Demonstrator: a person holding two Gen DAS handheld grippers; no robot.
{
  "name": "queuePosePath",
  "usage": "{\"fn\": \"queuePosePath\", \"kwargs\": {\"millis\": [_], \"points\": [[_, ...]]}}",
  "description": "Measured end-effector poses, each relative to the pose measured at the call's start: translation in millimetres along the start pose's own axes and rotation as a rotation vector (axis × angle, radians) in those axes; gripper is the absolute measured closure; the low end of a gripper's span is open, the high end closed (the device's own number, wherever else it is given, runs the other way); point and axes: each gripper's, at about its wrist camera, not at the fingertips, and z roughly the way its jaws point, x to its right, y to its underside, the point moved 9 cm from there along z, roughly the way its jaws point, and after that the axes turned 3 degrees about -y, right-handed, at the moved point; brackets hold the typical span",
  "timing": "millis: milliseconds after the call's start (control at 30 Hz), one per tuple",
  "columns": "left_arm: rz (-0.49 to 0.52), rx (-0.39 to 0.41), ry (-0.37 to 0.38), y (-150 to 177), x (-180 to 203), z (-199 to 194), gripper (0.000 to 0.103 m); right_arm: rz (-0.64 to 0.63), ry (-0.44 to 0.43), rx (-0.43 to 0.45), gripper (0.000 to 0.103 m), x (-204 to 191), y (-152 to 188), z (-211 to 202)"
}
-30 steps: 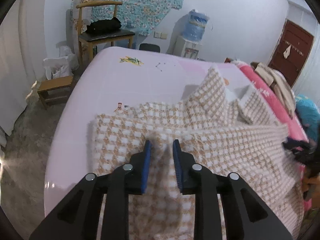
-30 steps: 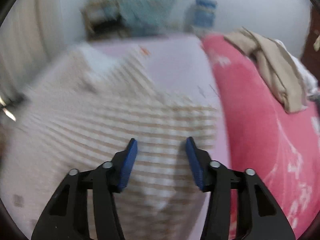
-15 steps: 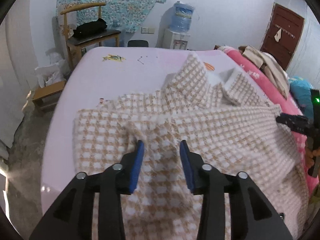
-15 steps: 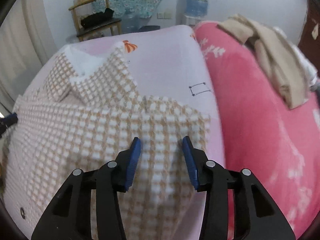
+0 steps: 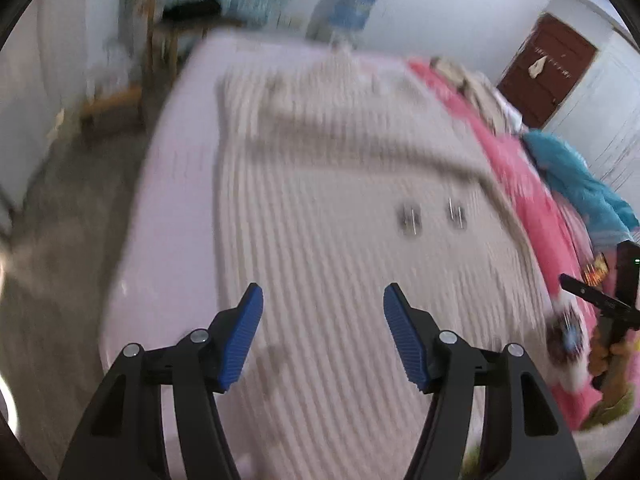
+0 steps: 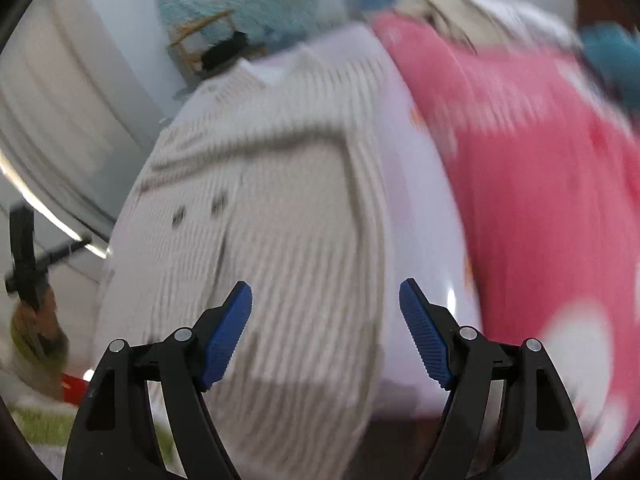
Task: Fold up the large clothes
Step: 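Move both tools to the folded hem edge and grasp it, then lift the folded hem edge with both tools and fold it toward the collar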
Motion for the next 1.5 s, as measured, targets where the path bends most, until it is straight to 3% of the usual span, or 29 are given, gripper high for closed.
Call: {"fn": "queuePosePath", "kwargs": {"millis": [133,267,467,567,700,767,833,900,967,1233,1500], "points": [[-0.103,-0.125,0.010,80.3,-8.1,-5.6,0.042,0.273,-0.121,-0.074,0.030,21.4,66.4,1.0],[-0.276,-0.191,0.017,135.5,-29.7,-5.5,0.043,0.413,-0.199,-0.088,0.030,32.1,92.3,8.1],[-0.382,-0.195,0.070,151.3,-35.8,0.8,0.048,0.504,-0.314,-0.131,0.030,31.3,117.6,35.0],[-0.361,-0.199,0.083,151.1,-30.1,2.7,0.054,0.514,-0.351,-0.154,0.034,24.6,128.8,44.5],[-0.360,-0.205,0.106,152.5,-29.4,4.7,0.060,0.525,-0.389,-0.174,0.062,19.0,140.2,48.5],[-0.365,-0.208,0.118,151.3,-29.1,5.0,0.062,0.524,-0.414,-0.160,0.084,15.1,140.5,45.7],[-0.367,-0.214,0.147,150.7,-25.5,4.6,0.069,0.506,-0.422,-0.139,0.092,14.2,137.3,37.1],[-0.363,-0.212,0.172,150.5,-22.3,2.1,0.077,0.474,-0.412,-0.115,0.095,8.0,134.0,31.1],[-0.334,-0.199,0.179,148.2,-17.2,-2.7,0.092,0.450,-0.411,-0.084,0.096,1.9,129.4,20.7],[-0.198,-0.039,0.254,110.1,19.5,-54.2,0.096,0.304,-0.411,0.045,0.097,-28.6,91.4,-24.4],[-0.149,0.147,0.264,35.1,24.9,-74.1,0.096,0.193,-0.414,0.206,0.097,-53.3,7.8,-41.6]]}}
